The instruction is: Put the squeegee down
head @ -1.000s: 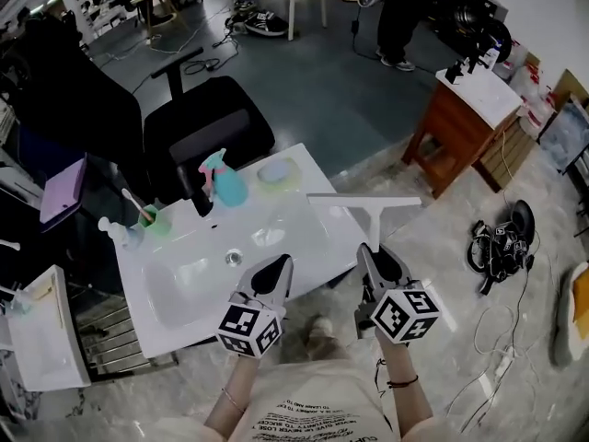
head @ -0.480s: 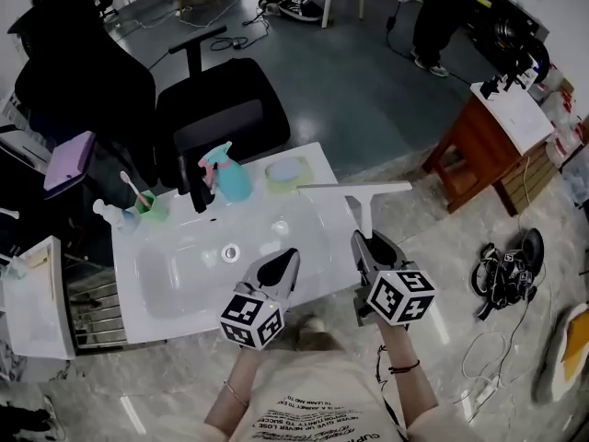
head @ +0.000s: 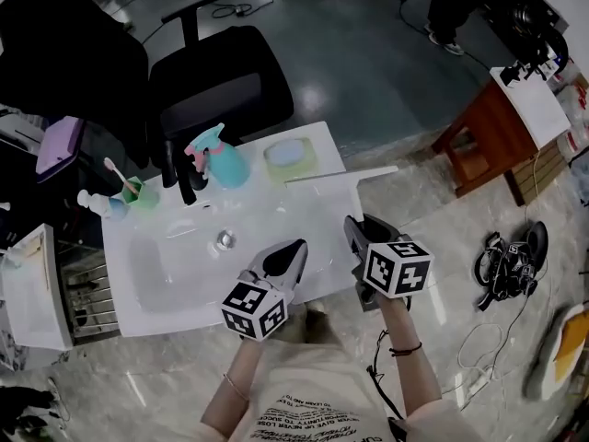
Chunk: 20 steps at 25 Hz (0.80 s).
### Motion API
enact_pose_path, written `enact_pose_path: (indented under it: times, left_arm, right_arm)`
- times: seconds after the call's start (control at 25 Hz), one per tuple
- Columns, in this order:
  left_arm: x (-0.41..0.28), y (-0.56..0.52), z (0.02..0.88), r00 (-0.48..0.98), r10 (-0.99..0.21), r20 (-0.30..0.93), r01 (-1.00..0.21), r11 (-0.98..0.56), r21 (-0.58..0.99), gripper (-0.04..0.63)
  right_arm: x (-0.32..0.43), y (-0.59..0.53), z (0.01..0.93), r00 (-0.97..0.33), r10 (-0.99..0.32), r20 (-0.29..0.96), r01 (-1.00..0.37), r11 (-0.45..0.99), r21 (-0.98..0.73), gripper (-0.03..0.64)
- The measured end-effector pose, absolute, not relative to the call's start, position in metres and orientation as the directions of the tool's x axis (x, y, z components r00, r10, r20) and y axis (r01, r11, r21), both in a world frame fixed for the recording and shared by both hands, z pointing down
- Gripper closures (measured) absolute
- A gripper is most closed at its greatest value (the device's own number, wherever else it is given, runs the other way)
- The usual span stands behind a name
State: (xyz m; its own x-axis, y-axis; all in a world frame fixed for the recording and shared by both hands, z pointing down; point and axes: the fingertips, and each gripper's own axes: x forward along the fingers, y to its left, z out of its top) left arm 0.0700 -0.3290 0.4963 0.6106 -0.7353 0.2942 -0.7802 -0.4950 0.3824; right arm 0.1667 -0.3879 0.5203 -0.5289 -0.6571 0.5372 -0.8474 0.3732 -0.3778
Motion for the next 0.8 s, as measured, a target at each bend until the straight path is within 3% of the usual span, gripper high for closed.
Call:
enact_pose_path:
  times: [0.8]
  left_arm:
    - [0.083,-0.334,0.539,0.654,-0.652,0.383,-0.746,-0.474,0.467,0.572]
  right_arm:
    - [0.153,-0.399,0.574,-0.442,-0.474,0.761,-0.881,0.391,-0.267,0.522]
